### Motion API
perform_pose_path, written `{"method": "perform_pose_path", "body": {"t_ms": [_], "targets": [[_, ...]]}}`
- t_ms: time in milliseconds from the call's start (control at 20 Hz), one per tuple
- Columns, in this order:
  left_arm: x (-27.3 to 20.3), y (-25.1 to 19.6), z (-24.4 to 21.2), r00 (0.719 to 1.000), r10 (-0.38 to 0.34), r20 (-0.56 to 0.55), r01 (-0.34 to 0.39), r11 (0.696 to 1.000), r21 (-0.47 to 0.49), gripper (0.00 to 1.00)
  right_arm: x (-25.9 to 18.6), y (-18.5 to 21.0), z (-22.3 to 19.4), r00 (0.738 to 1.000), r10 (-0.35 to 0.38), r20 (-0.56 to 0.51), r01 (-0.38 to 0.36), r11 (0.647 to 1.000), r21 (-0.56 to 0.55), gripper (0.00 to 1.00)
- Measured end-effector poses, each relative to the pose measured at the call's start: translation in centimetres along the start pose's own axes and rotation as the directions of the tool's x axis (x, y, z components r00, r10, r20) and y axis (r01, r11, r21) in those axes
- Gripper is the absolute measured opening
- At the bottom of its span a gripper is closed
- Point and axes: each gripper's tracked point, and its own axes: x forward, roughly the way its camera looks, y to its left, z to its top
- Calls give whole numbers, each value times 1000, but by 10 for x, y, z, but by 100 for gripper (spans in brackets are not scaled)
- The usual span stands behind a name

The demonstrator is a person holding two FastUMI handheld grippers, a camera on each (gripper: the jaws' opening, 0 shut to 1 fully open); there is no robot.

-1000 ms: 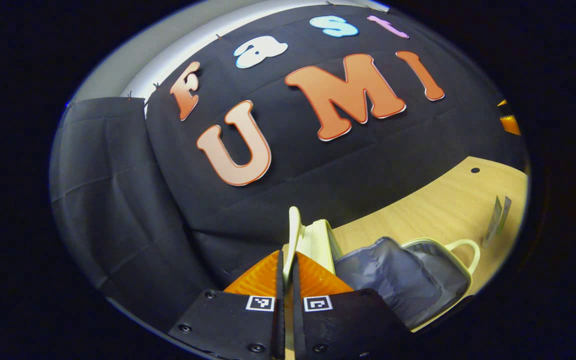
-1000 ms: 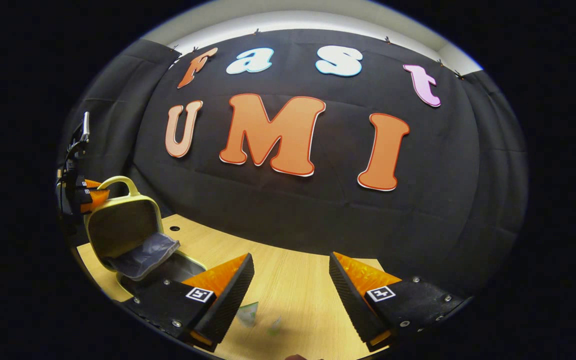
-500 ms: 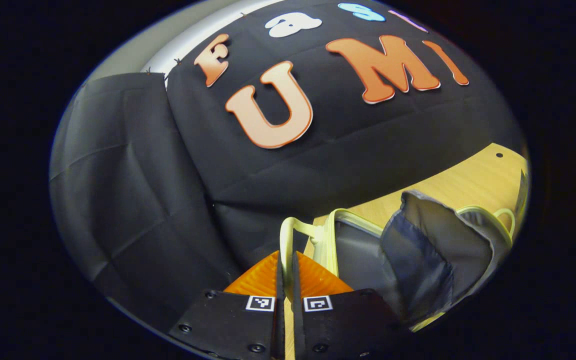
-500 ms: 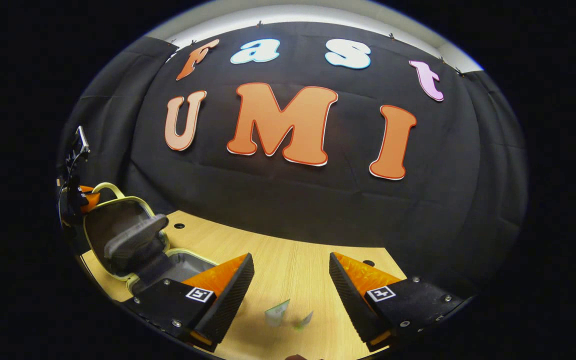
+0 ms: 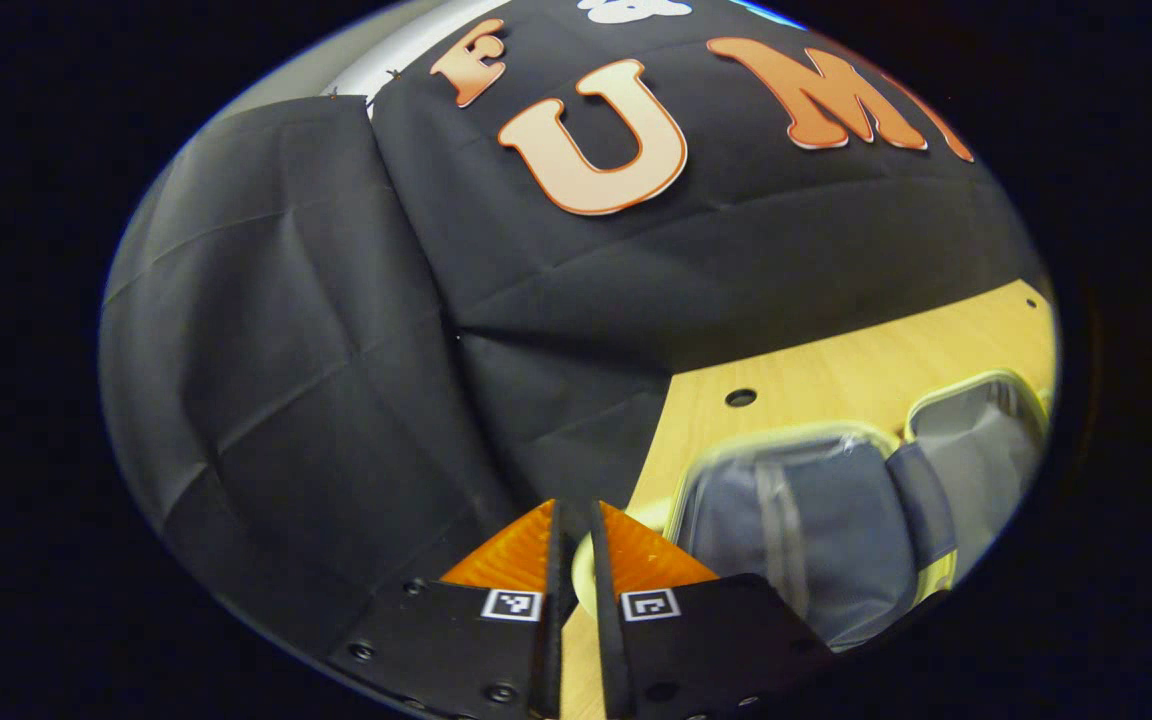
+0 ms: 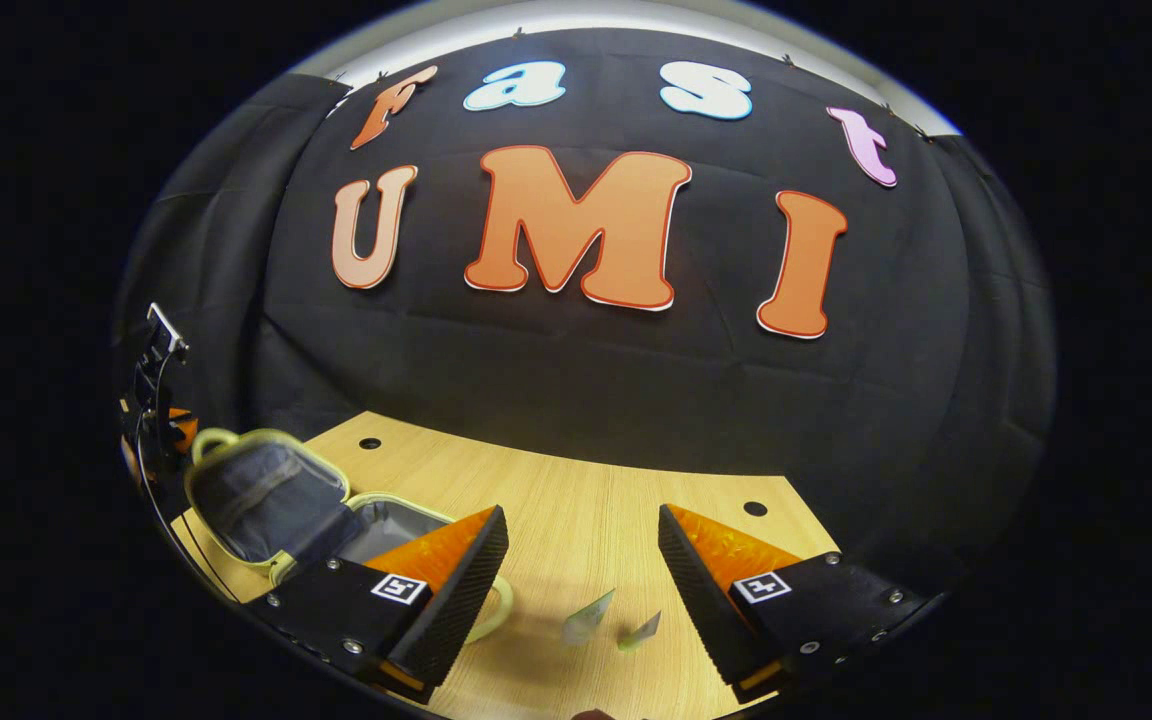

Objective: First open the suitcase, pack the skin care products into it, and then close the suitcase.

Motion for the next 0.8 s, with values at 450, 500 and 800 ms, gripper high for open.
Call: {"method": "perform_pose_path", "body": {"t_ms": [450,500,800], "targets": [[-92,-141,91,968,-187,167,199,978,-57,75,-9,-55,-21,999,33,3,-33,999,-4,95],[-103,-165,99,957,-226,181,239,970,-52,80,-12,-60,-25,999,41,-1,-41,999,-4,96],[-173,-314,120,860,-454,233,470,883,-15,86,-30,-96,-45,997,76,-21,-76,997,-10,96]]}}
